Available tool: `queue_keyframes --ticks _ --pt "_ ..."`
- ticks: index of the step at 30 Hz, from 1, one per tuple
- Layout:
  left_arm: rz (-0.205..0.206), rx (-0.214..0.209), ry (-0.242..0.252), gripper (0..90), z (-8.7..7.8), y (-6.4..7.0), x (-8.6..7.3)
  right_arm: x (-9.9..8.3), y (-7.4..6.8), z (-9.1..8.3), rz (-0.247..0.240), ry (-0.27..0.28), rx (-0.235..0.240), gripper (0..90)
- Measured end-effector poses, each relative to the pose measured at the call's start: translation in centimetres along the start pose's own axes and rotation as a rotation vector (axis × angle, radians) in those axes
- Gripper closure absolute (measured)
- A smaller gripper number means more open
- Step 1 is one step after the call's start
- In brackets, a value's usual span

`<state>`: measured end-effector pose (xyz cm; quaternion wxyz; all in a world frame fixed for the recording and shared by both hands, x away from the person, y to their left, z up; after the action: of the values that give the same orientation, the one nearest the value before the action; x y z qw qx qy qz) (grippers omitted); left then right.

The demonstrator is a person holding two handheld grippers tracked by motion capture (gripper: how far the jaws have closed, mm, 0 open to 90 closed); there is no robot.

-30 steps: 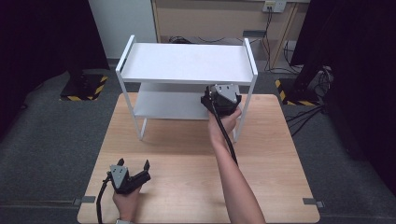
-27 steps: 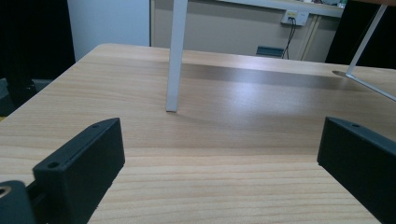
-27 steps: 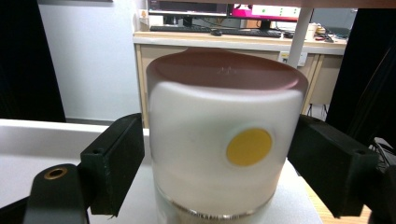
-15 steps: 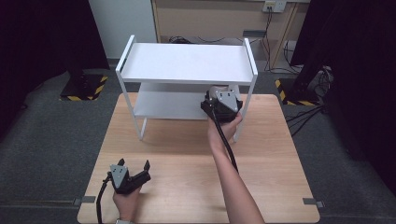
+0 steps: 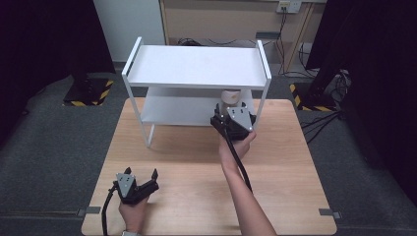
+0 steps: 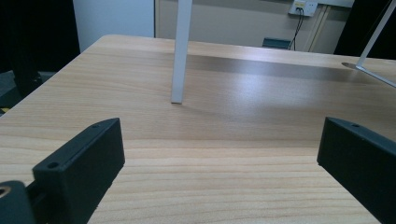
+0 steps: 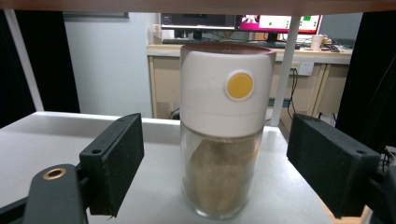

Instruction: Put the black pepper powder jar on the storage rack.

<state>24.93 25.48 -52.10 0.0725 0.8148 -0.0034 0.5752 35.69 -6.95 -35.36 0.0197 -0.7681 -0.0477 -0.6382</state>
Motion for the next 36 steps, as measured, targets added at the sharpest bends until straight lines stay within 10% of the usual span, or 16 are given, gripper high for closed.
queue_keyframes --ticks 11,36 --pt "0.009 0.002 -0.012 0.4 0.1 0.1 0.1 -2.1 1.6 -3.1 -0.016 0.000 0.024 18.6" --pt "0.034 0.011 -0.028 0.4 0.1 0.4 0.2 -10.3 10.5 -8.8 -0.013 -0.065 0.011 3.7"
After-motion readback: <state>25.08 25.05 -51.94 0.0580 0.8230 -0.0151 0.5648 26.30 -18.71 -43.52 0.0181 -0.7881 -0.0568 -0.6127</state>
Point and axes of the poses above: each handheld gripper's, and its own axes: z roughly forward along the jaws, x roughly out of its top, y roughly to its right, the point moved 6 cm from there along z, roughly forward along the jaws, and after that the axes turned 6 degrees about -y, right-handed, at the moved point
